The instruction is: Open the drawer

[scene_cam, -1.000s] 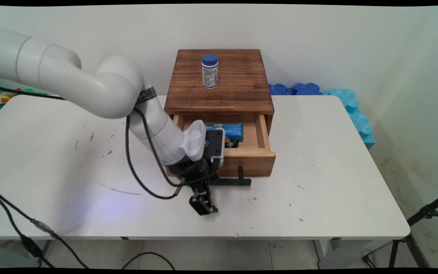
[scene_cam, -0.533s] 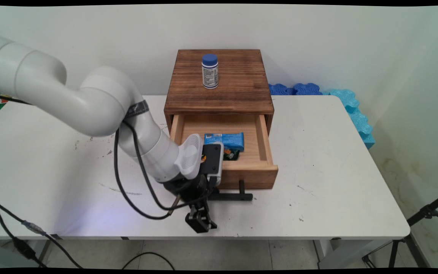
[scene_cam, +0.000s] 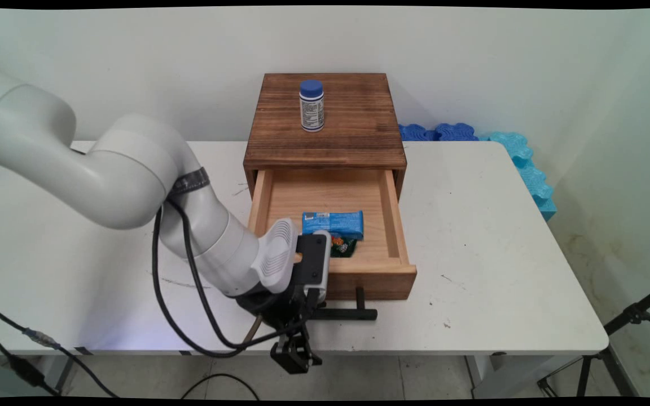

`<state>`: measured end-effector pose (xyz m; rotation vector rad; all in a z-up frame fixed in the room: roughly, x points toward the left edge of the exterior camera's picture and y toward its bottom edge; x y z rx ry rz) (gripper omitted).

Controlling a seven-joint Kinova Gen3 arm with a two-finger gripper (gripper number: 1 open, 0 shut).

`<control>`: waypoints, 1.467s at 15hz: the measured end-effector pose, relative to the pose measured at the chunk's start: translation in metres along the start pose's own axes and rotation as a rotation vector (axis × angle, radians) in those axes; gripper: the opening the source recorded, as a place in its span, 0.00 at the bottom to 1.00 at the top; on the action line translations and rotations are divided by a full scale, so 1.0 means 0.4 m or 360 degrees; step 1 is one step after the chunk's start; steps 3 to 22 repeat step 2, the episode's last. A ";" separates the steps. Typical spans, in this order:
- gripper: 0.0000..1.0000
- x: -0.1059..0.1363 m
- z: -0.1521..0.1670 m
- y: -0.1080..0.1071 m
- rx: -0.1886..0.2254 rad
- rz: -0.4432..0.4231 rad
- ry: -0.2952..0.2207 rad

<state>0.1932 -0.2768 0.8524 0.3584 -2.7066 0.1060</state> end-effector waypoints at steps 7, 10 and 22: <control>1.00 0.003 -0.004 0.018 -0.0008 -0.0007 0.0005; 1.00 0.003 -0.004 0.018 -0.0008 -0.0007 0.0005; 1.00 0.003 -0.004 0.018 -0.0008 -0.0007 0.0005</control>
